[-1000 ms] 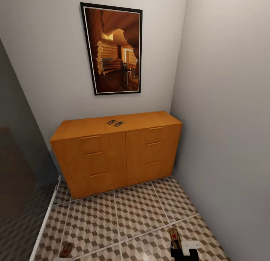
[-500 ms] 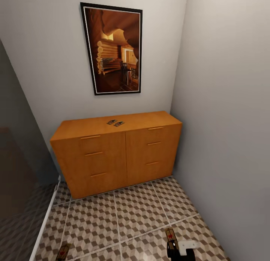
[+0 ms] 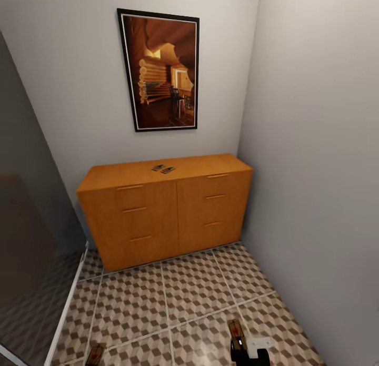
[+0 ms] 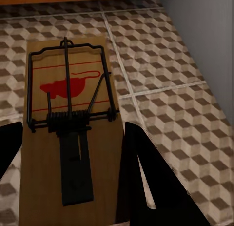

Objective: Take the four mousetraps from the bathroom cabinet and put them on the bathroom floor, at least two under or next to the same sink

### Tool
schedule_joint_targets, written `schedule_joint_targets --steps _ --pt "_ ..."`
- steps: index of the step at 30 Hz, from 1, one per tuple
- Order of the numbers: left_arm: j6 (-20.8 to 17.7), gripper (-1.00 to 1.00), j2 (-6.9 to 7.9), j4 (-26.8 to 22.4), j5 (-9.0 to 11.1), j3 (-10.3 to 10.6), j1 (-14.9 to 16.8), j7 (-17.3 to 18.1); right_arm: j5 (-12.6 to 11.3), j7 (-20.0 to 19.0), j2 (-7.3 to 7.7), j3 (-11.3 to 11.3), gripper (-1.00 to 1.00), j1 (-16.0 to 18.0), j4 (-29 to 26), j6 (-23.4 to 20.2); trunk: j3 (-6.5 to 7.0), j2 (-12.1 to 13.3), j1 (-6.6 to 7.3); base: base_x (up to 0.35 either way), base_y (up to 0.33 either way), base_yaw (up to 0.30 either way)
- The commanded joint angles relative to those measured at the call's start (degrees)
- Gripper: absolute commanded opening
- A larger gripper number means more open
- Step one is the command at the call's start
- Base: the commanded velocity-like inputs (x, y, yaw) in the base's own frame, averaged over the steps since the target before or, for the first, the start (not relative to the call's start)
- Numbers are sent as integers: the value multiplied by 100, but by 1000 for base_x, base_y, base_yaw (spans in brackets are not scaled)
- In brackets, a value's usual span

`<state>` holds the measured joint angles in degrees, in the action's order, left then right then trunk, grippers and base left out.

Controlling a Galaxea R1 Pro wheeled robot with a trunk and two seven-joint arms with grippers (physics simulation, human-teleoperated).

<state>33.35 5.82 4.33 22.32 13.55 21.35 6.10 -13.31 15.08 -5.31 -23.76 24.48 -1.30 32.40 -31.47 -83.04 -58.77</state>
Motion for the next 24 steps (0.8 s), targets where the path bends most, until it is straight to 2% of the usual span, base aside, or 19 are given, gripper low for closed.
schedule_joint_targets --steps 1,9,24 --pt "31 -100 0 24 44 25 9 41 -60 4 -3 -50 -100 4 6 21 -5 -4 4 -335 0 0" --pt "31 -100 5 22 44 25 9 41 -63 6 -5 -50 -100 4 7 21 -5 -4 4 -277 0 0" --pt "31 -100 4 24 44 25 9 41 -67 19 -7 -50 -100 4 3 21 -5 -4 4 -12 0 0"
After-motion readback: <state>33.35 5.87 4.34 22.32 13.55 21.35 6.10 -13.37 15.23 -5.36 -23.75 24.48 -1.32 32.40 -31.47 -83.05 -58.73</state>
